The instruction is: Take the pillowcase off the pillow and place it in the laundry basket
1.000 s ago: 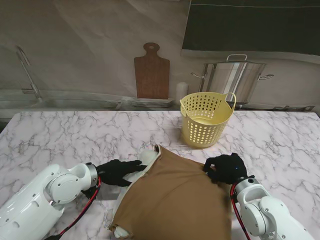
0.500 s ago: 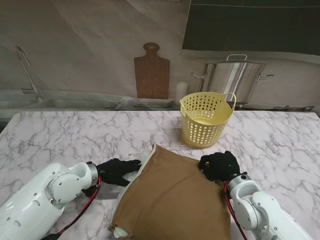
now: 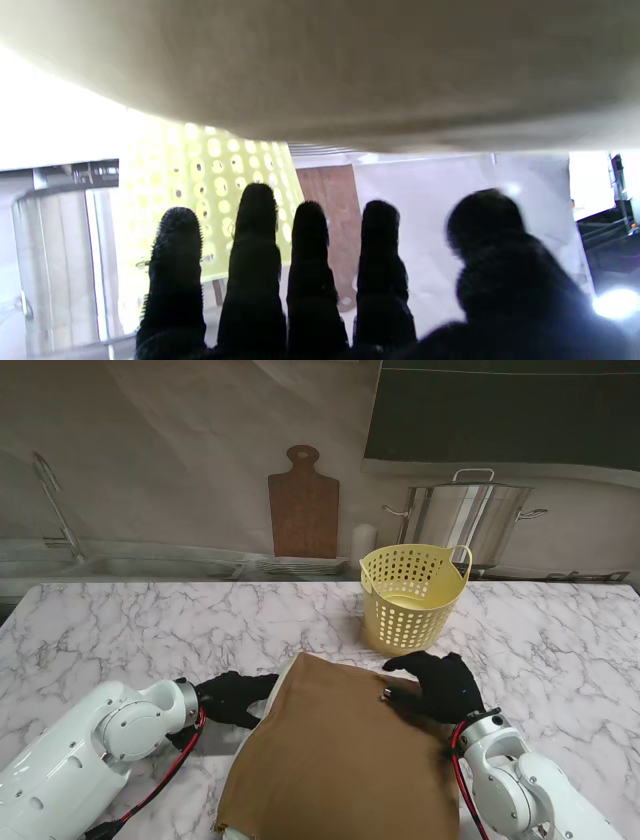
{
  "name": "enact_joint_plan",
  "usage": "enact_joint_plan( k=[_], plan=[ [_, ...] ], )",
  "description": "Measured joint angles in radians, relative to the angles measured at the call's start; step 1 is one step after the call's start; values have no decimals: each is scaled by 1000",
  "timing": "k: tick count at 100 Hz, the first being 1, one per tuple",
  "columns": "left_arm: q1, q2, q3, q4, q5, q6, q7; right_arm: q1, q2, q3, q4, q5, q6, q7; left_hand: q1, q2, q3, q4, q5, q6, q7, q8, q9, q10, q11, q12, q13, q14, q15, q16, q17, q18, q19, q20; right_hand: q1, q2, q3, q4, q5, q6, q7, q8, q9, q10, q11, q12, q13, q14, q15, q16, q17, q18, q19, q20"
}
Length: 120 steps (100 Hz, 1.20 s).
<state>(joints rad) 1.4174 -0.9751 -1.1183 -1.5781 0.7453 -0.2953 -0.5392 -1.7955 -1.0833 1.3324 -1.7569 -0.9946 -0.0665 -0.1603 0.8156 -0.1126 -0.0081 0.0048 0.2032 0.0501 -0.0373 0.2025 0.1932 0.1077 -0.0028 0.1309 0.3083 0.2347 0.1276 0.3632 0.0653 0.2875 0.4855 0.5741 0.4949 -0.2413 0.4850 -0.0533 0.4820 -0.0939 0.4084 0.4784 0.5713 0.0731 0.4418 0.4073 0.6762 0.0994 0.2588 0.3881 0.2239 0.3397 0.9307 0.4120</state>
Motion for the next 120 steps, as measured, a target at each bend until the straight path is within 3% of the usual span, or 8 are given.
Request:
enact_joint_plan(
  k=[18, 30, 38, 51, 65, 75, 93, 120],
  plan=[
    [-3, 1, 6, -11, 1, 1, 0, -117, 1, 42, -132, -22, -6, 4, 2, 0, 0, 0, 5, 17, 12, 1, 0, 12, 5, 0, 0, 0, 0, 0, 0, 0, 0, 2, -158, 34, -89, 1, -227, 69, -256, -78, -205, 51, -177, -195, -155, 100, -137, -125, -86, 50, -133, -56],
    [-8, 1, 11, -12, 2, 3, -2, -168, 9, 39, -198, -96, 9, 88, 2, 0, 0, 0, 9, 20, 13, 1, 0, 12, 6, 0, 0, 0, 0, 0, 0, -1, 0, 5, -372, 14, 13, -10, -294, 82, -414, -147, -302, 58, -261, -265, -195, 141, -152, -153, -74, 102, -166, -63],
    [-11, 1, 13, -12, 2, 3, -2, -179, 23, 10, -222, -184, 62, 183, 2, 0, 0, 0, 10, 22, 13, 1, 0, 12, 6, 1, 0, 0, 0, 0, 0, -1, 0, 7, -396, -48, 70, -19, -294, 82, -424, -204, -303, 49, -270, -273, -137, 154, -140, -153, -2, 137, -112, -38],
    [-10, 1, 13, -12, 2, 3, 0, -143, 42, -70, -188, -109, 104, 226, 2, 0, 0, 0, 11, 20, 13, 1, 0, 12, 6, 1, 0, 0, 0, 0, 0, -1, 0, 7, -236, -157, 77, -20, -314, 56, -346, 89, -232, 38, -176, -186, 65, 174, -79, -56, 176, 150, 54, 87],
    [-5, 0, 6, -12, 5, 1, 7, -20, 44, -164, -88, -62, 133, 200, 17, 0, 0, 0, 11, 22, 13, 1, 0, 12, 6, 1, 0, 0, 0, 0, 0, -1, 0, 8, 2, -219, -112, -45, -261, -4, -148, 180, -91, 17, 30, -39, 267, 175, 86, 76, 397, 98, 278, 143],
    [6, -2, -12, -15, 7, -1, 16, 64, 42, -219, -18, 16, 141, 154, 18, 0, 1, 0, 11, 25, 13, 1, 0, 12, 6, 1, 0, 0, 0, 0, 0, -1, 0, 8, 16, -254, -20, -105, -188, -43, -25, 218, 15, 3, 157, 43, 393, 175, 261, 135, 540, 51, 406, 144],
    [40, -6, -47, -34, -30, -5, 43, 157, 28, -285, 60, 60, 156, 101, 20, 19, 3, 0, 12, 48, 13, 1, 0, 12, 6, 1, 0, 0, 0, 0, 0, -1, 0, 9, 26, -254, -17, -205, -107, -81, 88, 232, 124, -5, 198, 107, 484, 162, 379, 170, 629, 43, 457, 127],
    [90, -16, -89, -95, -55, -20, 99, 176, 6, -295, 82, 79, 171, 71, 18, 78, 10, 1, 6, 62, 27, 2, 5, 16, 6, 9, 2, 0, 1, 0, 2, -1, 0, 18, 37, -180, -24, -214, -99, -82, 190, 126, 147, -13, 199, 104, 490, 142, 401, 171, 638, 25, 458, 115]
  ],
)
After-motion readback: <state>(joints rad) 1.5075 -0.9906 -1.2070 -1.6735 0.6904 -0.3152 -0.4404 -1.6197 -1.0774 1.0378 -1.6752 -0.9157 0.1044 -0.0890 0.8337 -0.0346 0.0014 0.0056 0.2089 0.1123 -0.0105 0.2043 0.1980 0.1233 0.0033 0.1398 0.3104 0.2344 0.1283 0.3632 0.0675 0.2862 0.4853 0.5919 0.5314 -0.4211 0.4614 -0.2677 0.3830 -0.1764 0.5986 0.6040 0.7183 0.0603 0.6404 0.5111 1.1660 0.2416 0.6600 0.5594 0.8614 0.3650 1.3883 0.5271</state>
